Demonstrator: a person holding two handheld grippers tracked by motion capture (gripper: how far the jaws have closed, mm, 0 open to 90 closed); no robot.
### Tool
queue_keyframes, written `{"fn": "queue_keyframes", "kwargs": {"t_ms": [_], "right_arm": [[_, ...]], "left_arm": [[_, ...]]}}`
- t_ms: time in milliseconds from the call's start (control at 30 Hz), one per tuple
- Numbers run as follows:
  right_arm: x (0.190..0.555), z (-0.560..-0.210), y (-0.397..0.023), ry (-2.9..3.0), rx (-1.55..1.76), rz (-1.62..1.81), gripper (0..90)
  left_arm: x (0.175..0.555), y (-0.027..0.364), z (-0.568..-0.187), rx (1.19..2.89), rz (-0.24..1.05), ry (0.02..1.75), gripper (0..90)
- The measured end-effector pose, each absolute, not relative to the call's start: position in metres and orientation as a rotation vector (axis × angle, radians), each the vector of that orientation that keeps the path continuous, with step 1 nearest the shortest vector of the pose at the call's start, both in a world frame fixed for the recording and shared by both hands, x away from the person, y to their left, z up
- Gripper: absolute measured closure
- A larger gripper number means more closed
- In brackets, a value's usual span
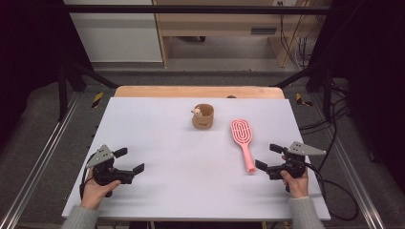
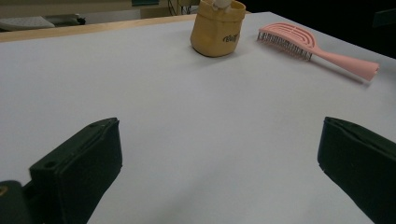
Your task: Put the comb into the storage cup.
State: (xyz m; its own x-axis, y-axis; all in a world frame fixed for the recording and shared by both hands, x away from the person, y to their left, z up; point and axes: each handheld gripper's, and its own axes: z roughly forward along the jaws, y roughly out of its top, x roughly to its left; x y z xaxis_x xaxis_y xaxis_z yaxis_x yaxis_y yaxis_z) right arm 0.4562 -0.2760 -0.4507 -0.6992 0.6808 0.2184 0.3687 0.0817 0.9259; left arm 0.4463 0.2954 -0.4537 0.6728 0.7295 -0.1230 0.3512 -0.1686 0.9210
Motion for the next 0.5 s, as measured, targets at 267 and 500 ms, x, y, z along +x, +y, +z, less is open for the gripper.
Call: {"fn": "queue_keyframes", "kwargs": {"t_ms": [267, 500], "right_arm": [[0.4559, -0.4497, -0.2765, 2.086, 1.052, 1.662, 0.5], [0.4557, -0.4478, -0.2746, 2.086, 1.046, 1.652, 0.5]], "left_arm": [[0.4463, 0.2953, -0.4539, 1.773, 0.428, 0.87, 0.0], [0.4464, 0.2953, -0.4545, 1.772, 0.432, 0.871, 0.1]]}}
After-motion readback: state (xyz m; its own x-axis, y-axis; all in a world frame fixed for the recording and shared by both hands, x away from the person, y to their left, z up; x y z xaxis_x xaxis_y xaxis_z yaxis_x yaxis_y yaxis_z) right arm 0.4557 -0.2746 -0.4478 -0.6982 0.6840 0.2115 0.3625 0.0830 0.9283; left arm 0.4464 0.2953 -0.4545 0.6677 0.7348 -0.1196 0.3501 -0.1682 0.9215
